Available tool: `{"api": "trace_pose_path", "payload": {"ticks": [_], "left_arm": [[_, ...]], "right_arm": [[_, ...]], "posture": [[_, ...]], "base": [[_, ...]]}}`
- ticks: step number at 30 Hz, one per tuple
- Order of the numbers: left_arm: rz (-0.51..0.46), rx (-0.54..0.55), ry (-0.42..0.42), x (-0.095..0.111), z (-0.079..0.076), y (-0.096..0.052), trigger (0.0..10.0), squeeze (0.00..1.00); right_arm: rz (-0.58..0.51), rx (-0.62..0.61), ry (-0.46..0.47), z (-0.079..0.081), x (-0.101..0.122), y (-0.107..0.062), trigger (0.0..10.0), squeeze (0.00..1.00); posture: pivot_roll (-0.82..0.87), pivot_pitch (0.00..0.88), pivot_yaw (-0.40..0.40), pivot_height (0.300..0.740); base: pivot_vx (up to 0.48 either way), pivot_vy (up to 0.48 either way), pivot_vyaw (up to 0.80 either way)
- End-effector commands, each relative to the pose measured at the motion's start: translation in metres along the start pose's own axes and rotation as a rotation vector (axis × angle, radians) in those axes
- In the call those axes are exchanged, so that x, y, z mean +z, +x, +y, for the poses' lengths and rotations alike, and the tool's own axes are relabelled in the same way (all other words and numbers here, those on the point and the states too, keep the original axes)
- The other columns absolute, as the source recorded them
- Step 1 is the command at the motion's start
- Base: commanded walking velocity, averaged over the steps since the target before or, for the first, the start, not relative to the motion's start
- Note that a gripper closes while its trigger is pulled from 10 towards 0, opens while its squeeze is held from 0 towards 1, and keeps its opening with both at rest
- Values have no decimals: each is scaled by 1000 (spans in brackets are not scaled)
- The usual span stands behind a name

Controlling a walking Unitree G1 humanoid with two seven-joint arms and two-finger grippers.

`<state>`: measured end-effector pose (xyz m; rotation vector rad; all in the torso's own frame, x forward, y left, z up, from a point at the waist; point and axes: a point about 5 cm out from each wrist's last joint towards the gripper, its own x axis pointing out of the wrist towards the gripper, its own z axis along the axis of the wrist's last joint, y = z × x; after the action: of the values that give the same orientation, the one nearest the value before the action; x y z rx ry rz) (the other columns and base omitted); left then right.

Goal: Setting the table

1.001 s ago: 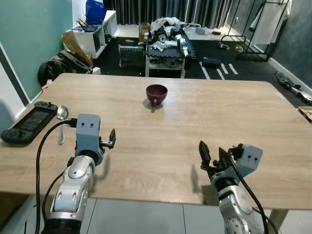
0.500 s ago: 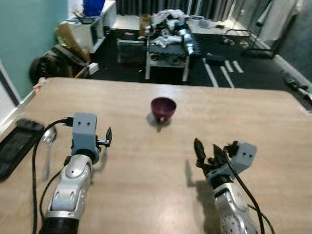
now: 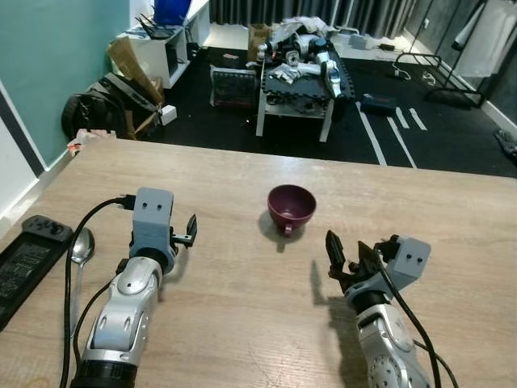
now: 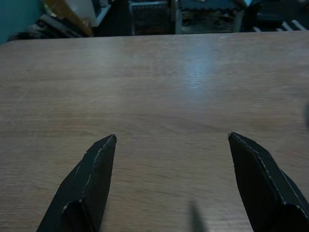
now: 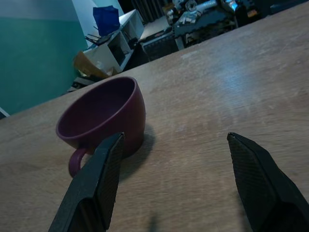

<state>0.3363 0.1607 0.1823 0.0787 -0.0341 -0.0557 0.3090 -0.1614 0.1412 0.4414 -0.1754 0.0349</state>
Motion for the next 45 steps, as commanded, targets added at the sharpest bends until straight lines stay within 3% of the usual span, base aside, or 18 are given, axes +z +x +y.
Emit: {"api": "trace_pose_path", "payload": {"ticks": [1,12,17,20,21,22,23,25,29,31,34,38,42,45], "left_arm": [[24,-17,-6,-6,-3,-2,10000,0],[28,-21,-10,-6,-3,-3,10000,0],[23,-100,44,-5,-1,-10,10000,0],[18,-191,163,-1,17,-27,10000,0],[18,-191,163,-1,17,-27,10000,0],[29,-188,217,2,36,-35,10000,0],[29,-188,217,2,36,-35,10000,0],[40,-170,252,8,54,-43,10000,0],[61,-127,249,13,73,-52,10000,0],[61,-127,249,13,73,-52,10000,0],[89,-22,168,17,95,-57,10000,0],[84,8,141,22,100,-55,10000,0],[75,-18,160,30,101,-56,10000,0],[75,-15,168,33,103,-57,10000,0]], "right_arm": [[11,-31,-10,-7,-2,-3,10000,0],[24,-31,-39,-8,-2,-2,10000,0],[63,63,-72,2,-6,4,10000,0],[107,134,-111,13,-10,20,10000,0],[107,134,-111,13,-10,20,10000,0],[108,158,-120,22,-8,29,10000,0],[108,158,-120,22,-8,29,10000,0],[99,205,-154,33,-6,33,10000,0],[84,273,-215,48,-8,30,10000,0],[84,273,-215,48,-8,30,10000,0],[108,346,-295,69,-27,12,10000,0],[102,298,-324,74,-32,11,10000,0],[89,301,-285,82,-30,12,10000,0],[77,286,-307,87,-32,12,10000,0]], "posture": [[76,68,48,740],[76,67,46,740],[101,75,47,740],[131,85,40,740],[131,85,40,740],[161,101,34,740],[161,101,34,740],[177,113,31,740],[194,131,30,740],[194,131,30,740],[204,167,37,740],[208,180,41,740],[215,190,44,740],[217,193,44,740]], "base": [[0,0,0],[0,0,0],[0,0,0],[0,0,0],[0,0,0],[0,0,0],[0,0,0],[0,0,0],[0,0,0],[0,0,0],[0,0,0],[0,0,0],[0,0,0],[0,0,0]]}}
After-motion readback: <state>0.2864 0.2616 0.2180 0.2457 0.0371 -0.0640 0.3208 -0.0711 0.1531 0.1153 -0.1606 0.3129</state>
